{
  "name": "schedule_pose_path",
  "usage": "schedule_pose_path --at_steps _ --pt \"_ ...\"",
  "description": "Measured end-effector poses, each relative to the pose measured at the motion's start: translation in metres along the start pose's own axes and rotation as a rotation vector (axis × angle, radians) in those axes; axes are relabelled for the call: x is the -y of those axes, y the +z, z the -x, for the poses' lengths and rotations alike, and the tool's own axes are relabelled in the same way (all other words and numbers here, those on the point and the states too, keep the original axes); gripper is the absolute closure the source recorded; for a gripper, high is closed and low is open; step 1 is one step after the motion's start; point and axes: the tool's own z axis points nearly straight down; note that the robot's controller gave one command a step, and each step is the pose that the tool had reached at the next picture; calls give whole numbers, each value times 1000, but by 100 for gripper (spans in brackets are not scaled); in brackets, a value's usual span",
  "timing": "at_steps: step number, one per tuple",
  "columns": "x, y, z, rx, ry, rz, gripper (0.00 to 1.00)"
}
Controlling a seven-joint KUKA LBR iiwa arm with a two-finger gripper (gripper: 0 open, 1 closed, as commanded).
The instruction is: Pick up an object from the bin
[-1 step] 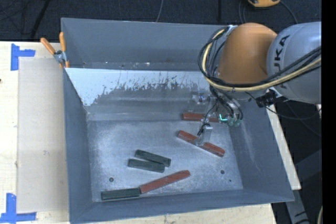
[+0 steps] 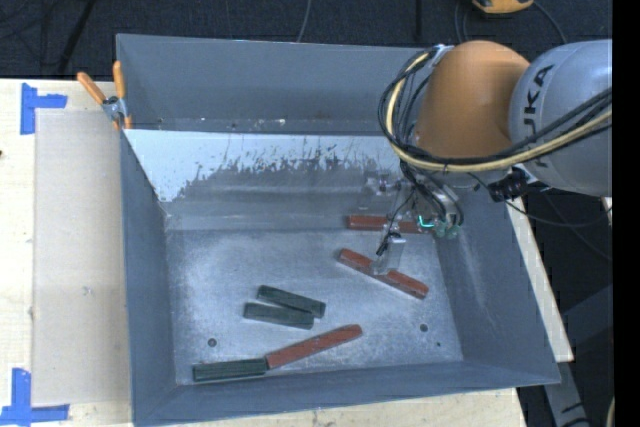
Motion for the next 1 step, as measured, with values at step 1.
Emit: schedule_pose_path --at_steps 1 --pt "13 30 0 12 -23 1 0"
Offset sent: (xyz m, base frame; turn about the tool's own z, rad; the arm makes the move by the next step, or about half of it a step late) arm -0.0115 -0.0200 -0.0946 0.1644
